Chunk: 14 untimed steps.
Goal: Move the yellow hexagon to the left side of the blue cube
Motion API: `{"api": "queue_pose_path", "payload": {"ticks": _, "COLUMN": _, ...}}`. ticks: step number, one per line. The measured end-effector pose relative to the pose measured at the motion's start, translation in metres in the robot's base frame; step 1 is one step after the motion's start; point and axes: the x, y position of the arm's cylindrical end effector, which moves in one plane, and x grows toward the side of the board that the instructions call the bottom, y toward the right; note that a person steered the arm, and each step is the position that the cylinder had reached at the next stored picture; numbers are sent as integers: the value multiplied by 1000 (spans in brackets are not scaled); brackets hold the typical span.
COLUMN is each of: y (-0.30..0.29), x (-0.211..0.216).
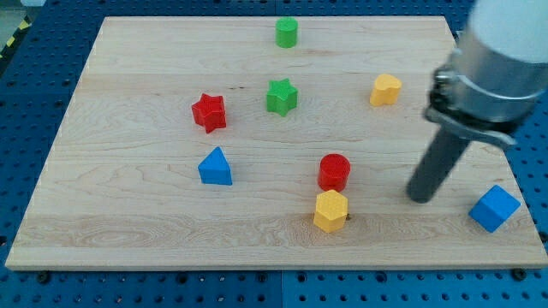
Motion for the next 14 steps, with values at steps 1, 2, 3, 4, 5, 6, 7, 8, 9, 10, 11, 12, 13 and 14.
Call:
{"api": "queue_pose_path", "payload": {"ticks": 1, "y": -30, "x": 27}}
{"api": "queue_pose_path", "payload": {"ticks": 2, "y": -54, "x": 64}}
{"api": "queue_pose_path", "payload": {"ticks": 3, "y": -118, "x": 74}}
{"api": "queue_pose_path", "payload": {"ticks": 4, "y": -157, "x": 29}}
{"api": "queue_pose_path", "payload": {"ticks": 5, "y": -157, "x": 27}}
{"api": "queue_pose_path", "payload": {"ticks": 6, "y": -106, "x": 27}}
{"api": "queue_pose_path", "payload": {"ticks": 7, "y": -51, "x": 27}}
{"api": "queue_pose_path", "payload": {"ticks": 8, "y": -16, "x": 27}}
{"api": "queue_pose_path", "payload": {"ticks": 9, "y": 3, "x": 27}}
{"api": "queue_pose_path", "payload": {"ticks": 10, "y": 37, "x": 27}}
{"api": "queue_pose_path", "payload": {"ticks": 11, "y": 29, "x": 37}}
{"api": "queue_pose_path", "payload": {"ticks": 12, "y": -38, "x": 59}}
{"api": "queue_pose_path", "payload": {"ticks": 13, "y": -92, "x": 48}}
{"api": "queue_pose_path", "payload": {"ticks": 14, "y": -124, "x": 7}}
